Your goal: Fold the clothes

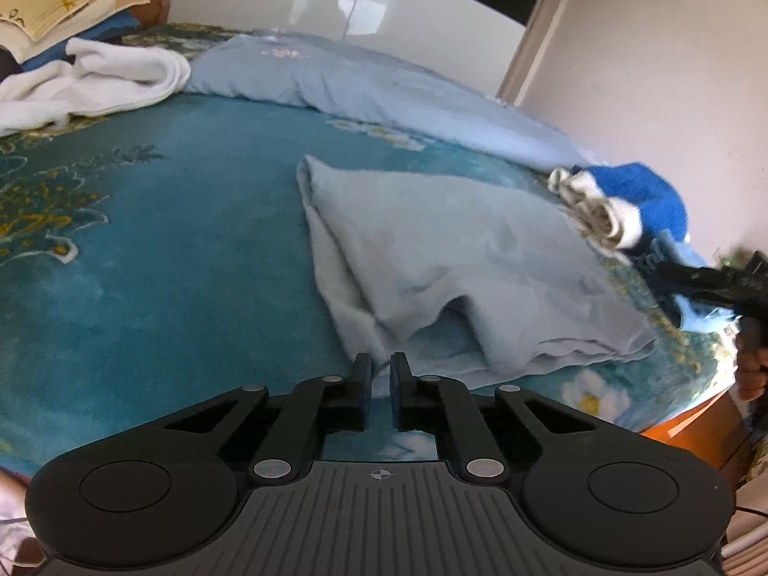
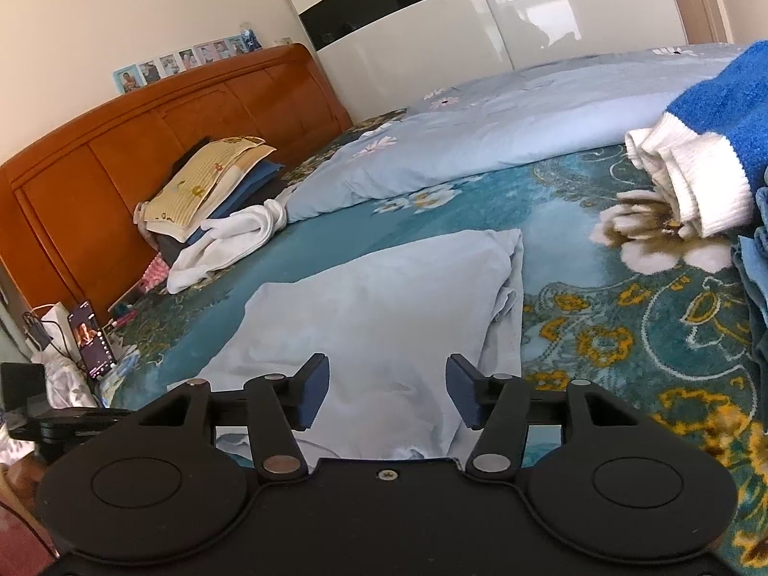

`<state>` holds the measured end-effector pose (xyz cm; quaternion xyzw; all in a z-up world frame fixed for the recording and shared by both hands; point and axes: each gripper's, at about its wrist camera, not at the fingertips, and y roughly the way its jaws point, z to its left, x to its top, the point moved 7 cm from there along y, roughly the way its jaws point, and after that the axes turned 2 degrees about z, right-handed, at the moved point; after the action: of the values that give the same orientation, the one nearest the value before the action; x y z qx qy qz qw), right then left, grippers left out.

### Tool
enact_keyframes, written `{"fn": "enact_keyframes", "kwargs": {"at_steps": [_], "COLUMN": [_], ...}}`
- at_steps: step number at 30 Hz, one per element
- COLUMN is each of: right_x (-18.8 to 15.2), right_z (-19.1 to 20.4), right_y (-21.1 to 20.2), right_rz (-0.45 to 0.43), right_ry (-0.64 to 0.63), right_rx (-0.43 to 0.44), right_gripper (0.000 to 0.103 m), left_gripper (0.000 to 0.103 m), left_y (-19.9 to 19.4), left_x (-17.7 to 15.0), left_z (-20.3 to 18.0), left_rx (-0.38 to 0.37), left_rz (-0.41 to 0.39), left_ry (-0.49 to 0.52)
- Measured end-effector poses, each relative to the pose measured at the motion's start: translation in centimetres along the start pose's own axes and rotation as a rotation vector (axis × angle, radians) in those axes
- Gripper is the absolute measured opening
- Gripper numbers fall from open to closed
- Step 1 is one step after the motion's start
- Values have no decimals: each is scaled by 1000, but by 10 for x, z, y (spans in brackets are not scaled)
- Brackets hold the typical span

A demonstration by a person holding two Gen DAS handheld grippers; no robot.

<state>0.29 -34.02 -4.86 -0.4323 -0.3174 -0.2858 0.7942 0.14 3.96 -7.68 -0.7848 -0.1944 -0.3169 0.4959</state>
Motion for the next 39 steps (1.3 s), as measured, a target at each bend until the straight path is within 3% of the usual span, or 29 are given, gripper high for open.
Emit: {"fn": "enact_keyframes", "kwargs": {"at_steps": [7, 13, 15, 17, 21, 22, 24, 30, 34, 35, 39], "right_x": [1, 14, 22, 28, 31, 30, 30, 47, 67, 70, 79], "right_z": [2, 5, 7, 8, 9, 8, 7, -15, -44, -51, -76], "right_y": [5, 5, 5, 6, 15, 18, 26, 50, 69, 74, 96], "right_rz": [1, -24, -39, -50, -38, -29, -12, -3, -2, 3, 22], "right_ry": [7, -3, -5, -4, 10, 14, 19, 49, 103, 126, 230], "right_rx": [12, 14, 13, 11, 4, 2, -4, -75, -123, -128, -139], "right_gripper": [56, 57, 58, 58, 57, 57, 57, 58, 57, 57, 53], "left_gripper": [6, 9, 17, 38, 65, 76, 85, 86, 77, 71, 65], "left_y": [-5, -12, -4, 3, 19, 26, 40, 66, 71, 72, 73], "left_x": [5, 44, 55, 67, 88, 89, 88, 72, 64, 64, 67], "left_z": [10, -10, -22, -34, -58, -63, -73, -90, -93, -92, -87], "left_rx": [36, 25, 11, -2, -27, -28, -20, -44, -39, -44, -40], "left_rz": [-7, -99, -119, -139, -173, -169, -164, -122, -122, -123, -137], "left_ry": [-23, 37, 56, 75, 114, 127, 150, 179, 194, 182, 143]}}
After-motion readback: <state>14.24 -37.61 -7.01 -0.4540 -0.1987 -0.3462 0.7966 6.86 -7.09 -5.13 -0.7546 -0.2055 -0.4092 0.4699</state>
